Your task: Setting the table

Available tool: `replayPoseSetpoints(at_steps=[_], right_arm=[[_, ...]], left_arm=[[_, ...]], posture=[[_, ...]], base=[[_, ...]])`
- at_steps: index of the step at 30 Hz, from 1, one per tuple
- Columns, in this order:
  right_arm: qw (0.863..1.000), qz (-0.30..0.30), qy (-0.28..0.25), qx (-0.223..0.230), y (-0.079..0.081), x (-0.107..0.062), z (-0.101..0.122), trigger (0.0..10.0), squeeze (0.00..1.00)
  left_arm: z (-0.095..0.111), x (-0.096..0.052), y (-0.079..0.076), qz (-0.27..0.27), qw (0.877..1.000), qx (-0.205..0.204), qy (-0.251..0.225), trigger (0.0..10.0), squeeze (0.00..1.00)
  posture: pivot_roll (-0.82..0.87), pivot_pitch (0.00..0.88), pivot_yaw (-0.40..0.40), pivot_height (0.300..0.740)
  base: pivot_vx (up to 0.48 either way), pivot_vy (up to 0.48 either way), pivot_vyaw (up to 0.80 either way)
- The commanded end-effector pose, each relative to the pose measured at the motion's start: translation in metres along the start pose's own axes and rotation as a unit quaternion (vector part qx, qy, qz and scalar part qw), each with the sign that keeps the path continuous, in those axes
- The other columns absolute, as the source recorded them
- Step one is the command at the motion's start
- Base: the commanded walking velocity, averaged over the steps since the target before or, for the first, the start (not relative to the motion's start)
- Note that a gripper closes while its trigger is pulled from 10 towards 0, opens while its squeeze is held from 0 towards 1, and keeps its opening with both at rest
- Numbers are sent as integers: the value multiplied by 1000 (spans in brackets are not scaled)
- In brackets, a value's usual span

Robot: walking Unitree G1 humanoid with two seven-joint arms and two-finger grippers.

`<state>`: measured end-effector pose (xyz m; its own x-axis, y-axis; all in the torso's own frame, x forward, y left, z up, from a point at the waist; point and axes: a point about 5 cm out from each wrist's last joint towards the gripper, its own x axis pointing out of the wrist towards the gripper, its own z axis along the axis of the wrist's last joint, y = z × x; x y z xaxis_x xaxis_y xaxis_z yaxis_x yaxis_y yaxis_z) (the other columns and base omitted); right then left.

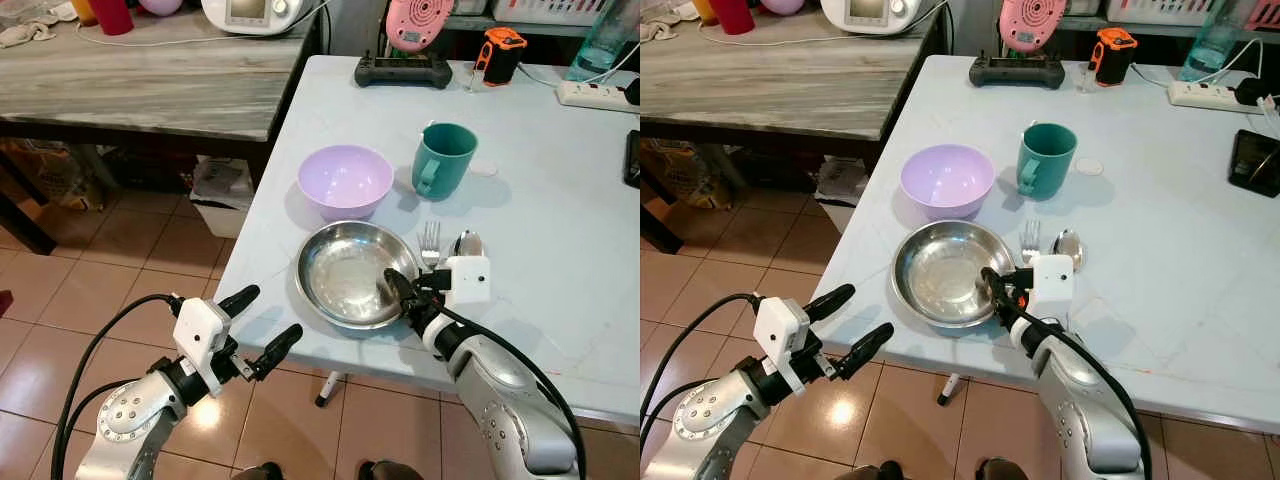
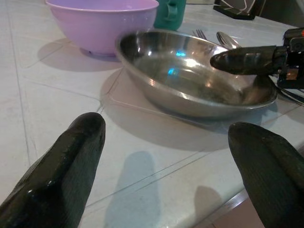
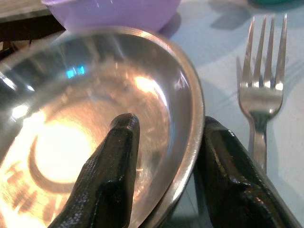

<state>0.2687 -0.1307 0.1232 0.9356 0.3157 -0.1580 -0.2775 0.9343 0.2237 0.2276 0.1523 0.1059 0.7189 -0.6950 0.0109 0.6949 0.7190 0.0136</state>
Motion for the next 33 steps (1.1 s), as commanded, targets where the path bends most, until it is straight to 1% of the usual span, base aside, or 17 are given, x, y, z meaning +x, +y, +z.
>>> replayPoseSetpoints(at_steps=[1, 5, 6, 7, 8, 11, 12, 13, 14, 16, 17, 18, 19, 20, 21, 30, 33], right_arm=[[1000, 1, 19, 15, 0, 1, -6, 10000, 0], [1000, 2, 21, 17, 1, 3, -6, 10000, 0], [1000, 2, 21, 18, 1, 3, -6, 10000, 729], [1000, 2, 21, 17, 1, 3, -6, 10000, 729], [1000, 1, 21, 16, 1, 3, -6, 10000, 1000], [1000, -1, 21, 15, 0, 3, -5, 10000, 1000], [1000, -1, 22, 16, 0, 4, -6, 10000, 710], [1000, -1, 23, 16, 0, 4, -6, 10000, 710], [1000, 0, 22, 19, 0, 5, -6, 10000, 0], [999, 2, 23, 22, 1, 6, -6, 10000, 0], [999, 3, 26, 27, 1, 7, -6, 8980, 0], [999, 3, 28, 30, 1, 8, -6, 8980, 0], [999, 3, 30, 32, 1, 8, -6, 7569, 0], [999, 6, 33, 35, 1, 9, -6, 2039, 0], [999, 9, 33, 38, 1, 10, -6, 0, 0], [998, 16, 36, 45, 0, 13, -3, 0, 0], [998, 14, 40, 54, 0, 13, -3, 0, 0]], left_arm=[[3, -2, -2, -15, 1000, 8, 1, 10000, 0], [5, -1, -3, -17, 1000, 9, 0, 10000, 0], [5, -1, -3, -17, 1000, 9, 0, 10000, 0], [5, -1, -3, -17, 1000, 9, 0, 10000, 0], [5, -1, -3, -17, 1000, 9, 0, 10000, 0], [5, 0, -3, -17, 1000, 8, 0, 10000, 0], [5, 0, -4, -18, 1000, 8, 0, 10000, 0], [5, 0, -4, -18, 1000, 8, 0, 10000, 0], [4, -1, -4, -18, 1000, 8, 1, 10000, 0], [4, -1, -4, -19, 1000, 8, 2, 10000, 0], [4, -1, -3, -19, 1000, 8, 2, 10000, 0], [4, -1, -3, -20, 1000, 8, 3, 10000, 0], [4, -1, -3, -20, 1000, 8, 3, 10000, 0], [4, -1, -3, -22, 1000, 7, 2, 10000, 0], [4, -1, -3, -24, 1000, 7, 2, 10000, 0], [5, -2, -5, -35, 999, 5, 0, 10000, 0], [6, -2, -5, -38, 999, 4, -1, 10000, 0]], posture=[[-143, 177, 38, 740], [-143, 176, 41, 740], [-142, 176, 42, 740], [-142, 176, 42, 740], [-141, 176, 42, 740], [-140, 176, 41, 740], [-138, 176, 41, 740], [-138, 176, 41, 740], [-137, 175, 42, 740], [-134, 176, 41, 740], [-133, 175, 42, 740], [-132, 175, 42, 740], [-132, 175, 42, 740], [-132, 175, 42, 740], [-132, 175, 42, 740], [-132, 173, 39, 740], [-133, 174, 40, 740]], base=[[0, 0, 0], [0, 0, 0], [0, 0, 0], [0, 0, 0], [0, 0, 0], [0, 0, 0], [0, 0, 0], [0, 0, 0], [0, 0, 0], [0, 0, 0], [0, 0, 0], [0, 0, 0], [0, 0, 0], [0, 0, 0], [0, 0, 0], [0, 0, 0], [0, 0, 0]])
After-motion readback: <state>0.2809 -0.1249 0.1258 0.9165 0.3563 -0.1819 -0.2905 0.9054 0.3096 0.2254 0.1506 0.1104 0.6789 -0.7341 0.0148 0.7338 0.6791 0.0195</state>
